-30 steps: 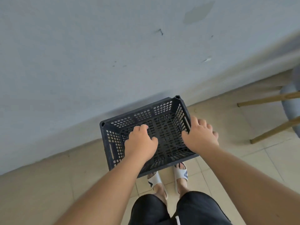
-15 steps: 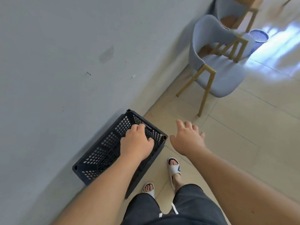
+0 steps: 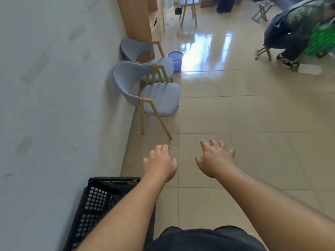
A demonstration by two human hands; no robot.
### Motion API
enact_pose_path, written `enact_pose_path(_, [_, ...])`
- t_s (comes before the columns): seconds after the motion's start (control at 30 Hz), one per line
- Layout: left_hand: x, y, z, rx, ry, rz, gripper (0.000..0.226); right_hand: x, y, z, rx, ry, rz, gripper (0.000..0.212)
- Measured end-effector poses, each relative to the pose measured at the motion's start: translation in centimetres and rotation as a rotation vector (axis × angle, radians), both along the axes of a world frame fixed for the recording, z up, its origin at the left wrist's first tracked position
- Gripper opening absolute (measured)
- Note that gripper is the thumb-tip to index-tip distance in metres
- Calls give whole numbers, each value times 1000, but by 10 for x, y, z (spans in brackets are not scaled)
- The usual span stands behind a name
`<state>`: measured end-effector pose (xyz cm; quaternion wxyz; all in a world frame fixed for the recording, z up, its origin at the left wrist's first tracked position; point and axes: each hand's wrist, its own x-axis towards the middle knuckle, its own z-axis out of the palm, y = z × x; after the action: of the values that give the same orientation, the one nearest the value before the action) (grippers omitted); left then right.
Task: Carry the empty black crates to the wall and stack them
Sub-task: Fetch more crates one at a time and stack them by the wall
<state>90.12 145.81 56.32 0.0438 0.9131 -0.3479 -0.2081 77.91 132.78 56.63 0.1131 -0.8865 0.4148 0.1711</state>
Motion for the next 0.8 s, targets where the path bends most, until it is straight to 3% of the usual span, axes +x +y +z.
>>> enact_pose_path(0.47, [-252, -314, 32, -65, -44, -595, 59, -293, -218, 31, 16, -84, -682, 68])
enact_pose_path(0.8, [-343, -480, 22, -40, -26, -917, 59, -400, -335, 16, 56, -64, -1014, 65])
